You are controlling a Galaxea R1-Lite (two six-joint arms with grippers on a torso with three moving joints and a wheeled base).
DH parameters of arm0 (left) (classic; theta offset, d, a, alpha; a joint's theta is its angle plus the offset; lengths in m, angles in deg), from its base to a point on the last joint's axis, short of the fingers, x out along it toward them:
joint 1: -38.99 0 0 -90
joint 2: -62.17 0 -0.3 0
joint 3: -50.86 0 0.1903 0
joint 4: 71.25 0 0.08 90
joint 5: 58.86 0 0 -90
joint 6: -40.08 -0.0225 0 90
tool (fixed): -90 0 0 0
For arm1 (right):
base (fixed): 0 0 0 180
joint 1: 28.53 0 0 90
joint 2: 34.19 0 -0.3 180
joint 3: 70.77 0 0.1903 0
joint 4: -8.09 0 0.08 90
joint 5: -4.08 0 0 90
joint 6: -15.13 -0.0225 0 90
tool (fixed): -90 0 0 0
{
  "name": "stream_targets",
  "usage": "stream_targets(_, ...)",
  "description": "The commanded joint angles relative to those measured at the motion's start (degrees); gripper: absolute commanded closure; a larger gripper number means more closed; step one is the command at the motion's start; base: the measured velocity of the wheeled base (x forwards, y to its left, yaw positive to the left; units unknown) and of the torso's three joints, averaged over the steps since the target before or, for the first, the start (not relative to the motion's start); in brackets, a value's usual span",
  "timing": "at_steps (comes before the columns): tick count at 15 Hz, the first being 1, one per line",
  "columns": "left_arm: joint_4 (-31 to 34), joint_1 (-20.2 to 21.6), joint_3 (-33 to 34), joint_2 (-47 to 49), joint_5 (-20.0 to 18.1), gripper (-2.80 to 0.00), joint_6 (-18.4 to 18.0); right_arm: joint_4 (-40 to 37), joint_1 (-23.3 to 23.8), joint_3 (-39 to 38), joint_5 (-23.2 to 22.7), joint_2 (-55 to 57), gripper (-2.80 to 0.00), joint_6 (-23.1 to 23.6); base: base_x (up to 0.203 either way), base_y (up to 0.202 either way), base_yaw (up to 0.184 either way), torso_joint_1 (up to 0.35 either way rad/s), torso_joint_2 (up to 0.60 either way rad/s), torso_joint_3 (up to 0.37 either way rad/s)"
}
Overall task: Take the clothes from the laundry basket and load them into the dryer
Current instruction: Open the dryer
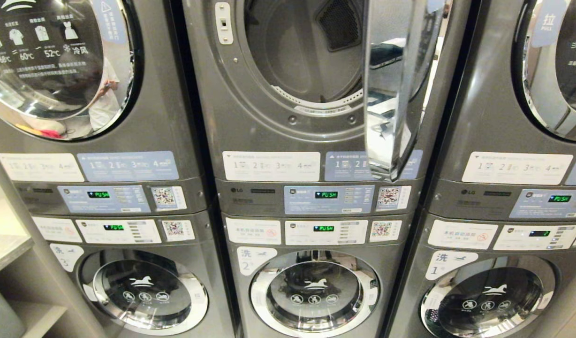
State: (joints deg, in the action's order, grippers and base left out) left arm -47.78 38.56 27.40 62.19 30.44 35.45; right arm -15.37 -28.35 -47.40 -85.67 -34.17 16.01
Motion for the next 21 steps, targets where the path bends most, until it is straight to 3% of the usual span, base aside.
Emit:
stream_targets(1, 0.1, 0.0, 0.0, 0.0, 0.0, 0.0, 0.0, 0.0, 0.0, 0.0, 0.0, 0.0, 0.0, 0.0, 0.0, -0.193, 0.002, 0.005, 0.0, 0.001)
stream_targets(21, 0.0, 0.0, 0.0, 0.0, 0.0, 0.0, 0.0, 0.0, 0.0, 0.1, 0.0, 0.0, 0.0, -0.1, 0.0, -0.195, 0.001, 0.001, 0.0, 0.003)
